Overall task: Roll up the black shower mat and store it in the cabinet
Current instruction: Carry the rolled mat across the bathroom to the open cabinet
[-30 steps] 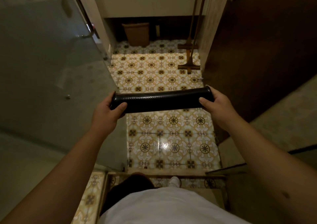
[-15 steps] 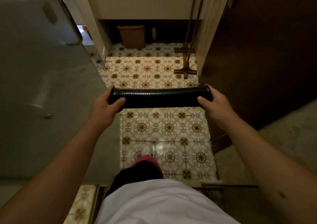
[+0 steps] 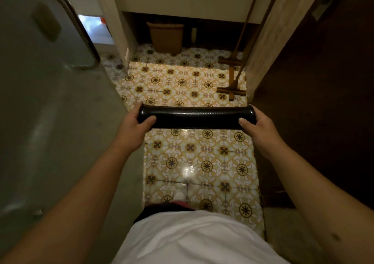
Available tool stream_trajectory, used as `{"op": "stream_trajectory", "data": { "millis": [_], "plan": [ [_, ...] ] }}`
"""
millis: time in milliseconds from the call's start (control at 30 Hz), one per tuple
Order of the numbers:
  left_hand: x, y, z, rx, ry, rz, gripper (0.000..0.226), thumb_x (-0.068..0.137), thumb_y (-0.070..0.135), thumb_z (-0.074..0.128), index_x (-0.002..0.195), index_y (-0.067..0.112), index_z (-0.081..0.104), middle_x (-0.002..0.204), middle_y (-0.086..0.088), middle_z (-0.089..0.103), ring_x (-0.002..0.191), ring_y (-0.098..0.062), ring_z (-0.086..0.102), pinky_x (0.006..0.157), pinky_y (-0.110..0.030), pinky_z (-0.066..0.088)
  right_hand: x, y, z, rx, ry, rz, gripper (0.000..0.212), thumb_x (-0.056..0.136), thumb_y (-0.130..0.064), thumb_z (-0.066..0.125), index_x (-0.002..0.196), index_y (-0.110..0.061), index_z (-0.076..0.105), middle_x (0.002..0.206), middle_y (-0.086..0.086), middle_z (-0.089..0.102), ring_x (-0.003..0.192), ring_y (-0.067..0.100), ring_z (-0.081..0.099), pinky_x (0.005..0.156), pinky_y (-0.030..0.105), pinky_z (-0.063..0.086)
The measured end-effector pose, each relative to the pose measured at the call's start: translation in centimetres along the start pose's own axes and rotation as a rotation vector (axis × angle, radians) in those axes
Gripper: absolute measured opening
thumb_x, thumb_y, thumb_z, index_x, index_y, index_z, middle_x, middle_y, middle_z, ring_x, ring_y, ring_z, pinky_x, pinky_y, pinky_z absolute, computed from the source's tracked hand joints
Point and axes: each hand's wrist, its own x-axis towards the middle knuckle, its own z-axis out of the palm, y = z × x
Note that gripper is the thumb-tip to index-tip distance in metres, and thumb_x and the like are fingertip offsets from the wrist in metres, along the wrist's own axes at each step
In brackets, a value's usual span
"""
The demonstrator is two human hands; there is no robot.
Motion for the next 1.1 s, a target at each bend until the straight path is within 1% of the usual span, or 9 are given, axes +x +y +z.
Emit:
{"op": "stream_trajectory", "data": {
  "millis": [267,333,433,567,667,733,867,1033,1100],
  "plan": [
    [9.4,0.0,-2.0,0.096,-0.011,-0.033,0.069,0.089,0.024,0.066,0.148,0.012,0.031,0.129,-0.001,0.048,0.121,-0.026,0.051,0.101,-0.049,0.045,8.9,-2.0,3.2,-0.026,0.001,0.054,0.028,0.096,-0.013,0.059,0.123,-0.017,0.06,0.117,0.007,0.066,0.11,0.023,0.062,0.1,0.054,0.047],
    [11.1,-0.2,-1.9,0.097,0.006,-0.04,0.067,0.089,0.024,0.066,0.147,0.013,0.033,0.125,0.002,0.052,0.116,-0.023,0.054,0.097,-0.04,0.049,10.9,-2.5,3.3,-0.041,-0.011,0.059,0.028,0.096,-0.015,0.059,0.123,-0.021,0.06,0.117,0.004,0.066,0.11,0.023,0.062,0.1,0.053,0.048],
    [13.2,-0.2,-1.3,0.129,0.055,-0.049,0.067,0.089,0.024,0.066,0.147,0.013,0.033,0.124,0.002,0.051,0.108,-0.015,0.055,0.075,-0.01,0.048,14.3,-2.6,3.1,-0.06,-0.03,0.044,0.026,0.095,-0.017,0.06,0.119,-0.026,0.061,0.113,-0.002,0.067,0.108,0.017,0.063,0.099,0.049,0.049],
    [16.5,0.0,0.1,0.134,0.093,-0.076,0.063,0.089,0.022,0.065,0.145,0.012,0.037,0.108,0.025,0.05,0.094,0.007,0.056,0.071,-0.005,0.044,19.5,-2.5,2.6,-0.079,-0.051,0.027,0.025,0.094,-0.016,0.062,0.111,-0.034,0.061,0.107,-0.008,0.068,0.101,0.009,0.064,0.094,0.039,0.052],
    [19.8,0.2,1.7,0.177,0.135,-0.086,0.062,0.09,0.019,0.065,0.144,0.009,0.038,0.106,0.023,0.049,0.086,0.024,0.051,0.064,0.0,0.041,24.5,-2.0,1.9,-0.064,-0.1,0.017,0.025,0.094,-0.014,0.062,0.103,-0.038,0.062,0.106,-0.007,0.067,0.102,0.013,0.064,0.089,0.035,0.051],
    [22.5,0.6,3.0,0.176,0.16,-0.104,0.063,0.089,0.019,0.066,0.145,0.009,0.038,0.106,0.02,0.051,0.09,0.013,0.057,0.068,-0.007,0.046,28.4,-1.8,1.3,-0.063,-0.132,0.015,0.026,0.094,-0.015,0.062,0.103,-0.039,0.063,0.106,-0.009,0.068,0.102,0.013,0.064,0.088,0.033,0.051],
    [28.0,2.1,5.5,0.123,0.163,-0.177,0.064,0.09,0.022,0.065,0.146,0.015,0.035,0.114,0.011,0.056,0.101,-0.007,0.059,0.086,-0.036,0.054,36.1,-2.0,-0.5,-0.071,-0.202,0.033,0.031,0.095,-0.018,0.061,0.124,-0.029,0.06,0.116,-0.005,0.067,0.108,0.015,0.063,0.098,0.044,0.05],
    [33.4,3.7,7.5,0.163,0.218,-0.181,0.063,0.09,0.026,0.064,0.146,0.014,0.037,0.126,-0.003,0.055,0.107,-0.016,0.058,0.094,-0.042,0.051,43.8,-3.9,-2.2,-0.1,-0.254,0.02,0.027,0.095,-0.016,0.061,0.12,-0.027,0.061,0.114,-0.005,0.067,0.107,0.017,0.063,0.098,0.048,0.05],
    [34.8,3.9,7.9,0.149,0.246,-0.189,0.057,0.091,0.026,0.064,0.142,0.015,0.042,0.122,-0.004,0.057,0.097,-0.009,0.061,0.086,-0.043,0.055,46.4,-4.7,-2.2,-0.12,-0.28,0.013,0.027,0.095,-0.016,0.061,0.121,-0.025,0.061,0.113,-0.004,0.067,0.105,0.016,0.063,0.096,0.044,0.051]
  ]
}}
